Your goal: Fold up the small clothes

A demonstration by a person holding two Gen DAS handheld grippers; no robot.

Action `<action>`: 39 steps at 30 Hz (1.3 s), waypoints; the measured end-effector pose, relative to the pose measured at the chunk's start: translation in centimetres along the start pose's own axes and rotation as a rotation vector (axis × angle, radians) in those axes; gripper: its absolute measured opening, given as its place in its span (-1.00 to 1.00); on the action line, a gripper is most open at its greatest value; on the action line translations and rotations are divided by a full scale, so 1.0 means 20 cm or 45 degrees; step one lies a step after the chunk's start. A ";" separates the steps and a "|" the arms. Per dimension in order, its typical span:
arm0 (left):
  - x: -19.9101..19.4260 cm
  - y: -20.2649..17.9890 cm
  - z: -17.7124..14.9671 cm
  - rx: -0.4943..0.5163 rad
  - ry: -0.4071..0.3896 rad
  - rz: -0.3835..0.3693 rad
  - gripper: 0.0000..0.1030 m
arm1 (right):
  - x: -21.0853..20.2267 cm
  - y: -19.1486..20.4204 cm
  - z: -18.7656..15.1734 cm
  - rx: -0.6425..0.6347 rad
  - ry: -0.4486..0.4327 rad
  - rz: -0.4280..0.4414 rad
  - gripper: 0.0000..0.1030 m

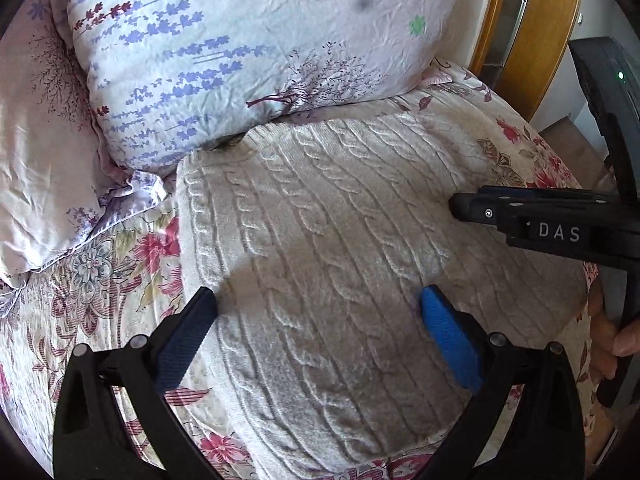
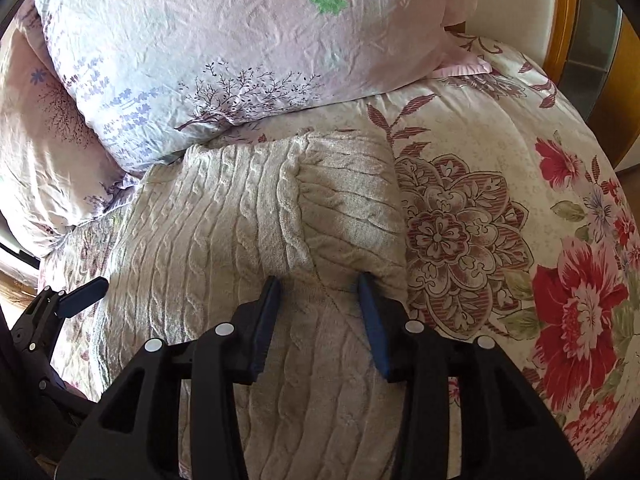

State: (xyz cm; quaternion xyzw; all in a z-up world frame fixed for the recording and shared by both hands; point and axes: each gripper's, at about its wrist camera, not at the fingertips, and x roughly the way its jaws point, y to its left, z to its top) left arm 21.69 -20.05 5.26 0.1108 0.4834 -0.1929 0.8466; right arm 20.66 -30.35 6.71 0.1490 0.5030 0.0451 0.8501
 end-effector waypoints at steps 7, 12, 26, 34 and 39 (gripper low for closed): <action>-0.08 0.30 0.00 -0.256 -0.035 -0.015 0.96 | -0.10 -0.03 0.01 0.077 -0.047 0.054 0.43; -0.01 0.49 0.01 -0.427 0.040 -0.156 0.96 | -0.11 -0.19 0.05 0.258 -0.013 0.146 0.76; 0.22 0.60 0.03 -0.679 0.174 -0.461 0.95 | 0.09 -0.38 0.05 0.487 0.161 0.443 0.75; 0.28 0.61 0.07 -0.751 0.179 -0.652 0.65 | 0.14 -0.36 0.03 0.483 0.200 0.624 0.69; 0.28 0.63 0.06 -0.770 0.169 -0.660 0.42 | 0.16 -0.42 -0.03 0.562 0.230 0.778 0.26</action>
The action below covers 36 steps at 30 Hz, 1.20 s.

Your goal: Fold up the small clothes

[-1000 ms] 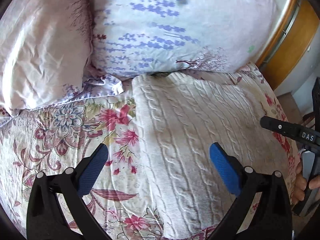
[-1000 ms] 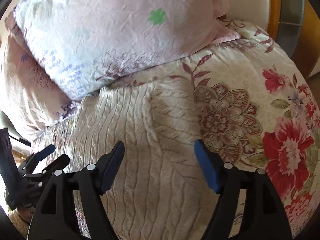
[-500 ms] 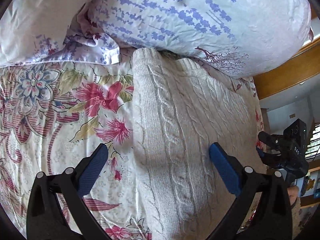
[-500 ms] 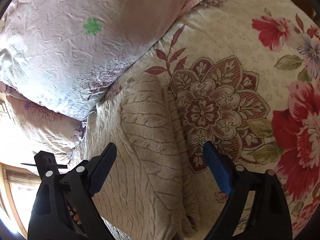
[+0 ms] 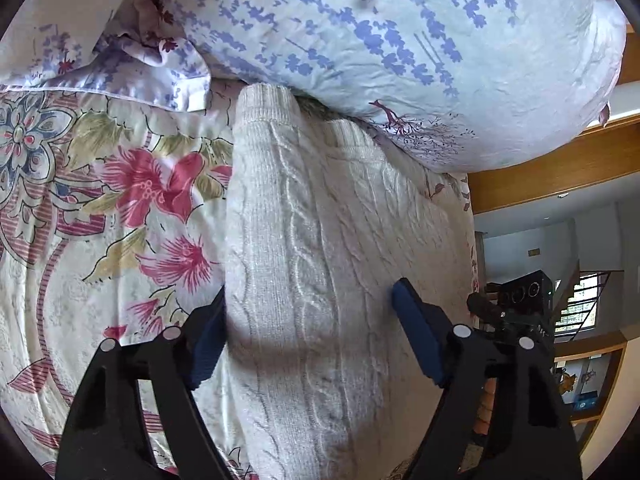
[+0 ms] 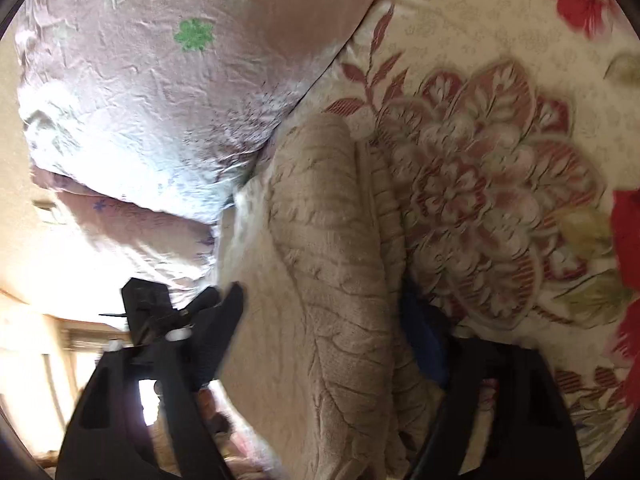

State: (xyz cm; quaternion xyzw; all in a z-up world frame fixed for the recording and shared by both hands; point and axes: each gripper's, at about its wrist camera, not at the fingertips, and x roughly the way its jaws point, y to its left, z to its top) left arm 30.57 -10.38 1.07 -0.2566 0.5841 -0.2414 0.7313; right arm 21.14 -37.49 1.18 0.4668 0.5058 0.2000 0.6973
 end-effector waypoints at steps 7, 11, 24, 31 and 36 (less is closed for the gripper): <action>-0.02 0.02 -0.02 -0.010 -0.011 -0.006 0.19 | -0.02 -0.05 -0.02 0.015 0.032 0.062 0.24; -0.01 -0.01 -0.05 0.016 -0.023 0.025 0.17 | 0.03 -0.01 -0.01 0.005 0.050 0.044 0.24; -0.18 0.00 -0.11 0.006 -0.110 -0.076 -0.32 | 0.24 0.23 -0.18 -0.061 0.091 0.263 -0.38; -0.53 0.17 -0.16 -0.029 -0.231 -0.010 -0.32 | 0.55 0.47 -0.28 -0.130 0.217 0.362 -0.38; -0.71 0.31 -0.19 -0.047 -0.300 0.089 -0.31 | 0.79 0.65 -0.33 -0.247 0.294 0.298 -0.39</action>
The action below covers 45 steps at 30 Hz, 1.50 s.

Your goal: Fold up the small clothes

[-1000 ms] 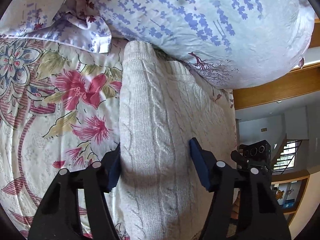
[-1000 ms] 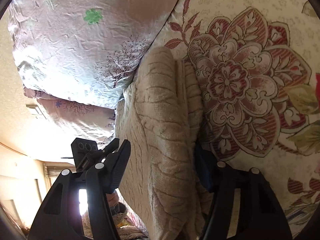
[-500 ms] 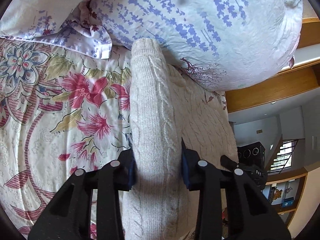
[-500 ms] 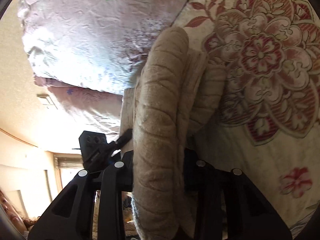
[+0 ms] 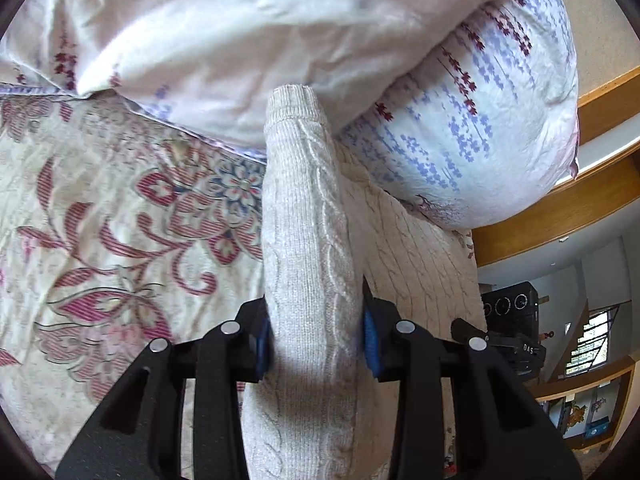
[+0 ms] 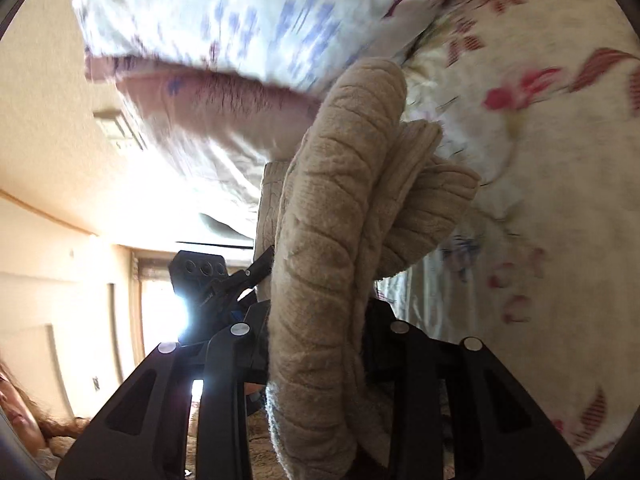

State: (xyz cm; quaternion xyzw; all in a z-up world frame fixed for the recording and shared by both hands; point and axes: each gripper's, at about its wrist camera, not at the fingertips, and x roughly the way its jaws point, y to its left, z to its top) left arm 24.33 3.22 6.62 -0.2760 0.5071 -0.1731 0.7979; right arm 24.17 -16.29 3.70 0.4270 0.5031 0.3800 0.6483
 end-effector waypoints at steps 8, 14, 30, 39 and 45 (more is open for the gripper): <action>0.09 0.20 -0.02 -0.094 0.000 0.147 -0.01 | 0.20 -0.03 0.05 0.008 0.022 -0.269 -0.33; -0.04 0.16 -0.03 -0.031 -0.085 0.235 0.09 | 0.00 0.10 0.08 -0.058 -0.146 -0.365 -0.15; 0.13 -0.23 -0.16 0.486 -0.065 0.469 0.37 | 0.32 0.10 0.28 -0.090 -0.244 -0.678 -0.79; 0.00 -0.28 -0.35 0.557 -0.146 0.608 0.62 | 0.25 0.49 -0.13 -0.497 -0.300 -0.672 -0.16; 0.06 -0.30 -0.45 0.553 -0.119 0.703 0.62 | 0.33 0.40 -0.37 -0.708 -0.151 -0.954 -0.16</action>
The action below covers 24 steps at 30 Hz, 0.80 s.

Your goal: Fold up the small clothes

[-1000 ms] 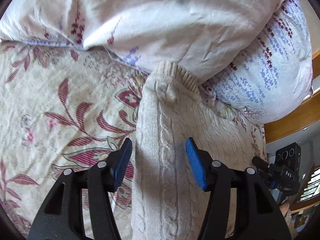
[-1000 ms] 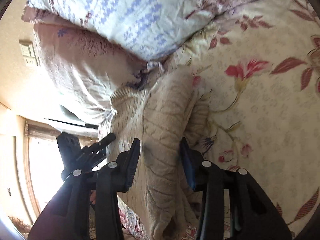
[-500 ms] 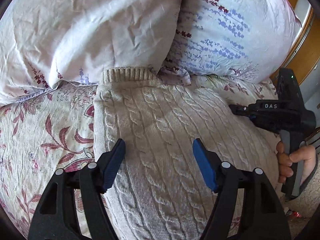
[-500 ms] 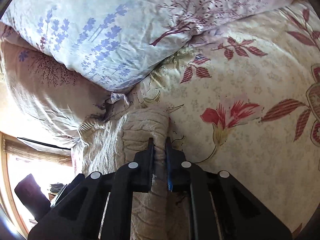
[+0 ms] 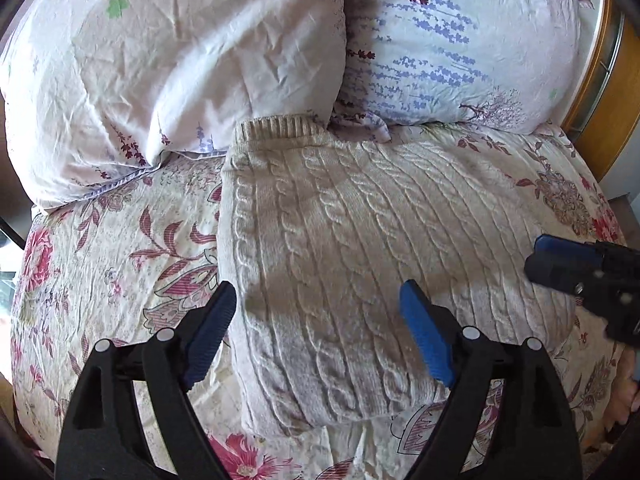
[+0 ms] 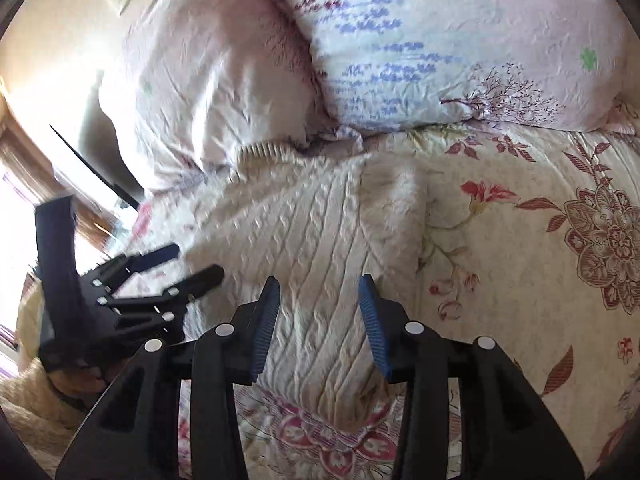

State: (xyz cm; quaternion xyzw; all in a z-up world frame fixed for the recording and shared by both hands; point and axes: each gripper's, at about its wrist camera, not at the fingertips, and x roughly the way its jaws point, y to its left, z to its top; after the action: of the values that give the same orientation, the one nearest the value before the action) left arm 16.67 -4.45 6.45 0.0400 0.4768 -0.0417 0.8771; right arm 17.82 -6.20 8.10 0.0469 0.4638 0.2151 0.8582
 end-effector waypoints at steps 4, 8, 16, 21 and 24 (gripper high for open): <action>0.03 -0.03 -0.02 0.021 0.020 0.056 0.73 | 0.09 0.04 -0.05 -0.101 0.020 -0.187 -0.17; 0.06 -0.01 -0.01 -0.023 0.031 0.057 0.83 | 0.09 0.01 -0.05 -0.099 0.010 -0.232 -0.14; -0.08 0.17 -0.29 -0.134 -0.030 0.053 0.82 | -0.21 0.03 -0.29 0.056 -0.177 -0.254 0.60; -0.06 0.22 -0.46 -0.190 0.040 0.052 0.83 | -0.14 0.03 -0.47 0.106 -0.072 -0.289 0.60; -0.04 0.19 -0.51 -0.158 0.061 0.059 0.83 | -0.05 0.06 -0.51 0.096 -0.006 -0.327 0.60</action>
State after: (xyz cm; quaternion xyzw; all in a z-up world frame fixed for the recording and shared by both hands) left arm 8.18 0.54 1.77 -0.0027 0.4982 0.0092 0.8670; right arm 8.66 -6.79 3.53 0.0196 0.4718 0.0858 0.8773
